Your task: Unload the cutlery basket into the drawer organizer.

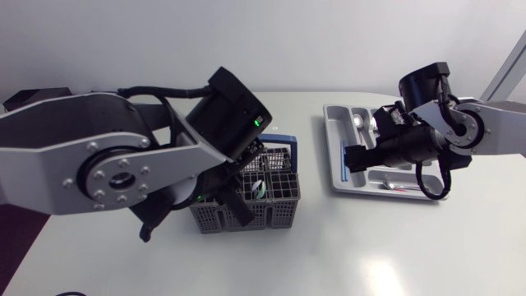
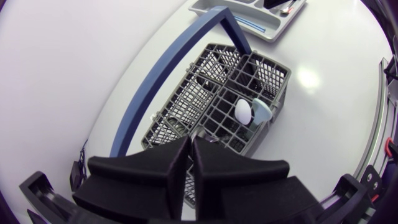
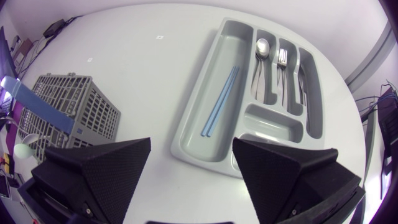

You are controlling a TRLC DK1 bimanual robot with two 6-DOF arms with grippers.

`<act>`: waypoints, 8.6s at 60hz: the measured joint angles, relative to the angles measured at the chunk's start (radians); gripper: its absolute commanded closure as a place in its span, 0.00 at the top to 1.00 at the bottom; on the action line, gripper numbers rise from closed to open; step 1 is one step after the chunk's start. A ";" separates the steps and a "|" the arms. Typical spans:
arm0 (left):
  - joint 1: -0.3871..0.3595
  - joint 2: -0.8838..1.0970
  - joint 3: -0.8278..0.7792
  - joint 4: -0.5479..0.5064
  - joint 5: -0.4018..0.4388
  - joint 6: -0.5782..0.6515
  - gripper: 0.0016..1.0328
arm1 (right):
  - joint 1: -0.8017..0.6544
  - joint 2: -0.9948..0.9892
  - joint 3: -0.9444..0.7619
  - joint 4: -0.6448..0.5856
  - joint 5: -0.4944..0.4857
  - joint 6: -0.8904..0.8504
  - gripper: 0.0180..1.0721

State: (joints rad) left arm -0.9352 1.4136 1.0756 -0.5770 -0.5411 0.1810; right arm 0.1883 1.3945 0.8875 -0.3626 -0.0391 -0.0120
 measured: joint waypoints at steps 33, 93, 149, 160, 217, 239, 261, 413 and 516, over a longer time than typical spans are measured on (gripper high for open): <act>-0.008 -0.227 0.005 -0.049 -0.016 0.108 0.10 | 0.156 -0.559 -0.191 0.152 -0.095 -0.163 0.90; 0.201 -0.013 0.312 -0.094 0.676 -0.134 0.10 | 0.718 -0.555 -0.351 0.505 0.340 -0.386 0.73; 0.169 0.040 0.340 -0.076 0.676 -0.149 0.10 | 0.711 -0.367 -0.298 0.576 0.370 -0.420 0.12; 0.169 0.040 0.340 -0.075 0.676 -0.149 0.10 | 0.706 -0.367 -0.291 0.573 0.380 -0.420 0.06; 0.314 -0.080 0.328 -0.030 0.674 -0.145 0.95 | 0.497 -0.688 -0.317 0.201 0.074 -0.431 0.05; 0.365 -0.136 0.238 -0.035 0.672 -0.032 0.95 | -0.216 -0.686 -0.321 0.001 -0.587 -0.703 0.05; 0.291 -0.141 0.115 -0.080 0.636 0.110 0.95 | -0.543 -0.206 -0.196 -0.130 -0.751 -1.158 0.05; 0.042 0.008 -0.145 0.333 0.224 0.212 0.70 | -0.596 -0.144 -0.187 -0.143 -0.743 -1.513 0.95; 0.011 -0.142 -0.181 0.409 0.132 0.223 0.17 | -0.570 -0.340 -0.269 -0.237 -0.780 -1.498 0.95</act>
State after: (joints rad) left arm -0.9245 1.2716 0.8948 -0.1680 -0.4095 0.4042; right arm -0.3817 1.0546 0.6189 -0.5991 -0.8196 -1.5101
